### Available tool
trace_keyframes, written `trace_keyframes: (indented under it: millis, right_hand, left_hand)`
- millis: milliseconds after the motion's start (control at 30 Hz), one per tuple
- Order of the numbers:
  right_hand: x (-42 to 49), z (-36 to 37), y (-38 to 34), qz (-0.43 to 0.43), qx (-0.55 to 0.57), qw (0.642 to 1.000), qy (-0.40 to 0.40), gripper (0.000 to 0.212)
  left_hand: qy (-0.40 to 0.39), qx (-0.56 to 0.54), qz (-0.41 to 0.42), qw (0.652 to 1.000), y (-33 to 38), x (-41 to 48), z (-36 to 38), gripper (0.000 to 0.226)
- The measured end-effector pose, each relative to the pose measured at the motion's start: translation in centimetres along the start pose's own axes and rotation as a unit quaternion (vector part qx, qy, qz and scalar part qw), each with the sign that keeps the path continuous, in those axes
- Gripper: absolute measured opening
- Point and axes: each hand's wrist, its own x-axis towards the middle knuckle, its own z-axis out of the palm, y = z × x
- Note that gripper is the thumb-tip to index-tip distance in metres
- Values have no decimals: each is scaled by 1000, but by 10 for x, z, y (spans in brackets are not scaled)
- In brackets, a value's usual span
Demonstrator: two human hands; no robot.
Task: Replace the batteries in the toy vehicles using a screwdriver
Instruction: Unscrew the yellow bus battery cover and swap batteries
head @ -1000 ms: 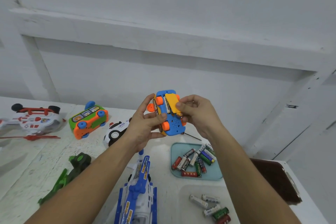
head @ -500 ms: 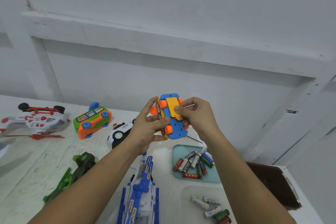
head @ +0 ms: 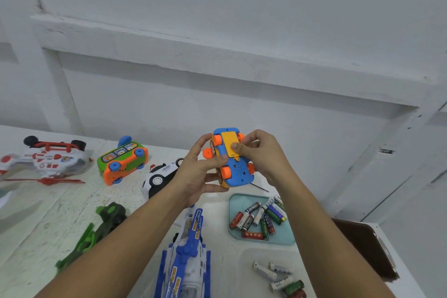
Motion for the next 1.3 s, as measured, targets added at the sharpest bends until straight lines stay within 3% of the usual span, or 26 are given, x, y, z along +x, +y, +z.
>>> trace_keyframes:
  millis: [467, 667, 700, 767, 833, 900, 967, 1133, 1200, 1300]
  right_hand:
    - [8, 4, 18, 11, 75, 997, -10, 23]
    - [30, -9, 37, 150, 213, 960, -104, 16]
    - [37, -11, 46, 158, 174, 966, -104, 11]
    - [53, -13, 73, 118, -51, 988, -89, 4]
    - [65, -11, 100, 59, -289, 950, -107, 11]
    - [74, -5, 120, 44, -387, 909, -151, 32]
    - [80, 3, 133, 28, -417, 892, -171, 38]
    - [87, 7, 139, -15, -457, 875, -160, 14]
    - [85, 1, 122, -36, -417, 900, -127, 9]
    - [74, -7, 74, -93, -238, 966, -38, 18]
  left_hand:
    - [54, 41, -32, 997, 1, 7, 12, 43]
    - [87, 49, -42, 994, 5, 13, 8, 40]
    - [92, 50, -46, 993, 5, 13, 7, 40]
    - [101, 49, -51, 992, 6, 14, 4, 40]
    - [108, 49, -53, 991, 6, 15, 1, 40]
    - [115, 49, -55, 991, 6, 15, -1, 39]
    - [119, 49, -55, 990, 6, 15, -3, 40]
    - [121, 53, -51, 990, 8, 15, -6, 40]
    - [120, 55, -53, 990, 9, 16, -7, 39]
    - [119, 57, -55, 990, 9, 16, -8, 37]
